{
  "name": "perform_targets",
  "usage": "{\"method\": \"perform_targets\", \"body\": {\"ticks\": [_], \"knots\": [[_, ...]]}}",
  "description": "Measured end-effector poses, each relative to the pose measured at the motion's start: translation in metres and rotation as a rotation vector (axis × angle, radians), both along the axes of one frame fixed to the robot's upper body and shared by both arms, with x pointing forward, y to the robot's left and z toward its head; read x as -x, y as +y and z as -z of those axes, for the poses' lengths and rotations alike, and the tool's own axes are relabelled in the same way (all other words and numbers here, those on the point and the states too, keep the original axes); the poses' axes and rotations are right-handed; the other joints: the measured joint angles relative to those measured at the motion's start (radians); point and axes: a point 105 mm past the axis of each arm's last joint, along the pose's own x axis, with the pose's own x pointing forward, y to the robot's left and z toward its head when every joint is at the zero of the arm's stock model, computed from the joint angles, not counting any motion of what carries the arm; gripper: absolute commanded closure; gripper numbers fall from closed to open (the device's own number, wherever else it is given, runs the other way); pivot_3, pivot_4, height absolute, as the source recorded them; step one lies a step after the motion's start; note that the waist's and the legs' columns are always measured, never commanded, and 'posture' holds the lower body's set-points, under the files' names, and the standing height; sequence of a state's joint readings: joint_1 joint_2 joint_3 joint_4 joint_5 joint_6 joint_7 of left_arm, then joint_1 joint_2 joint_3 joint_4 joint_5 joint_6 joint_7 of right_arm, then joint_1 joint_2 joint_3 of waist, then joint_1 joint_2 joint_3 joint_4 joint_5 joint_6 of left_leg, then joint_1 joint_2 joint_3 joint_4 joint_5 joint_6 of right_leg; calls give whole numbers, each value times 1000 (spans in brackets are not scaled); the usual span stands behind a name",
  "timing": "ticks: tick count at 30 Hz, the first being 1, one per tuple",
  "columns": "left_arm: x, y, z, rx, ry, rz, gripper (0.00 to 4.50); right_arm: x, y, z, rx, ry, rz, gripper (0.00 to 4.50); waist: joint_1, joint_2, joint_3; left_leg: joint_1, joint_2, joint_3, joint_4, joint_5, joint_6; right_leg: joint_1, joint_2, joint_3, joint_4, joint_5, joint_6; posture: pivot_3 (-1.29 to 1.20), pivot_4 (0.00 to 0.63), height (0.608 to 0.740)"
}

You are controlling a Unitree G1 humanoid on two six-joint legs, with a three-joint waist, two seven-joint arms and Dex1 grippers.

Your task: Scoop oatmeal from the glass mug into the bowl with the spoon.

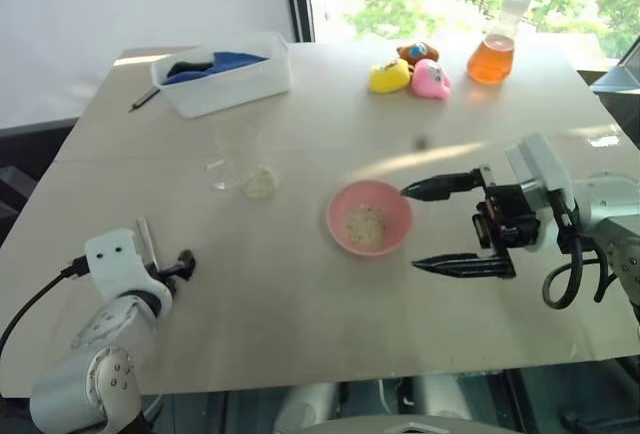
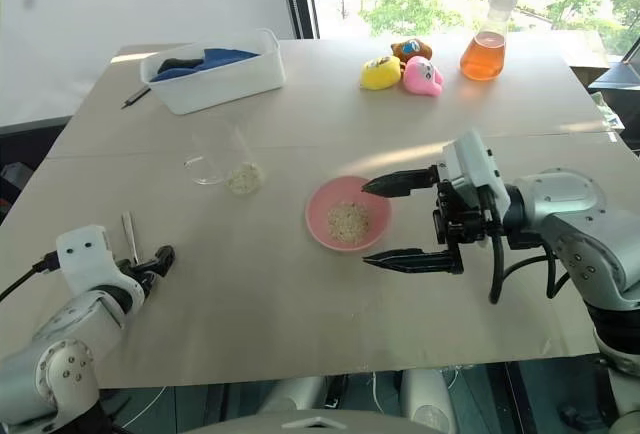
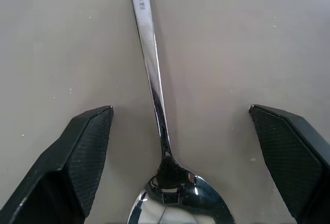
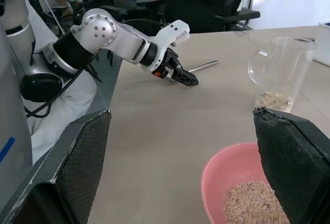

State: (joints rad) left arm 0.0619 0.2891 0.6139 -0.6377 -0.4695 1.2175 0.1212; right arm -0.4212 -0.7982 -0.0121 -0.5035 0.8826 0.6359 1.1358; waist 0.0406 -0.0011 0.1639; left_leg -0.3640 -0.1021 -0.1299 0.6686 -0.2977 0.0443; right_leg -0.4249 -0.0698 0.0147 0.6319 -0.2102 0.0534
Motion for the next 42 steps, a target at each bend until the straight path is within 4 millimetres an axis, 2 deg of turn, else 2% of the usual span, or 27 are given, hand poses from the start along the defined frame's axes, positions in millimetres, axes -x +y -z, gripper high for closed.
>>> {"method": "perform_targets", "body": {"ticks": [4,5,6,7,8,15,21,27,33,36,42], "knots": [[0,1,1,-1,7,-5,3069,0,0,1,2,3,4,0,-11,1,0,2,1,3,0,0,-1,0,1,2,3,0,0,0,150,740],[1,3,2,-5,10,-11,3131,0,-1,1,3,2,6,0,-13,1,0,2,1,3,0,0,-1,0,1,2,4,0,0,0,150,740],[1,3,2,-6,11,-14,3811,0,-1,2,3,2,6,0,-14,1,0,3,1,3,0,0,-1,0,1,2,4,0,0,0,150,740],[3,4,3,-8,13,-24,3970,-1,-1,2,4,0,7,0,-17,1,-1,3,0,3,0,1,-1,0,1,2,4,0,0,0,150,740],[3,5,3,-11,14,-32,4456,-1,-1,2,5,-2,9,0,-19,1,-1,3,0,3,0,1,-1,0,1,2,4,0,0,0,150,740],[10,6,8,2,-38,-85,4484,-3,6,-3,-3,-20,5,0,-26,3,-2,3,0,5,0,0,-1,-1,0,3,4,0,0,0,150,740],[19,0,10,63,-223,-123,4484,-10,6,2,9,-1,37,0,-23,1,-1,0,1,4,0,0,-1,-1,0,3,1,0,0,0,150,740],[37,-31,13,0,-331,109,4484,-15,6,5,-4,17,78,0,-21,-3,0,-3,1,4,0,0,0,-2,0,3,-2,0,0,0,150,740],[62,-43,24,-33,-331,222,4484,-17,4,11,0,51,109,0,-20,-3,0,-5,1,4,0,-2,3,-3,-1,2,-5,0,0,0,150,740],[64,-54,24,-29,-362,288,4484,-22,3,14,1,64,149,0,-16,-3,0,-6,1,3,0,-2,3,-3,-1,1,-6,0,0,0,150,740],[57,-97,13,16,-441,535,4484,-30,4,23,10,146,235,0,-11,-4,0,-9,1,3,1,-1,4,-5,-1,1,-5,0,0,0,150,740]]}}
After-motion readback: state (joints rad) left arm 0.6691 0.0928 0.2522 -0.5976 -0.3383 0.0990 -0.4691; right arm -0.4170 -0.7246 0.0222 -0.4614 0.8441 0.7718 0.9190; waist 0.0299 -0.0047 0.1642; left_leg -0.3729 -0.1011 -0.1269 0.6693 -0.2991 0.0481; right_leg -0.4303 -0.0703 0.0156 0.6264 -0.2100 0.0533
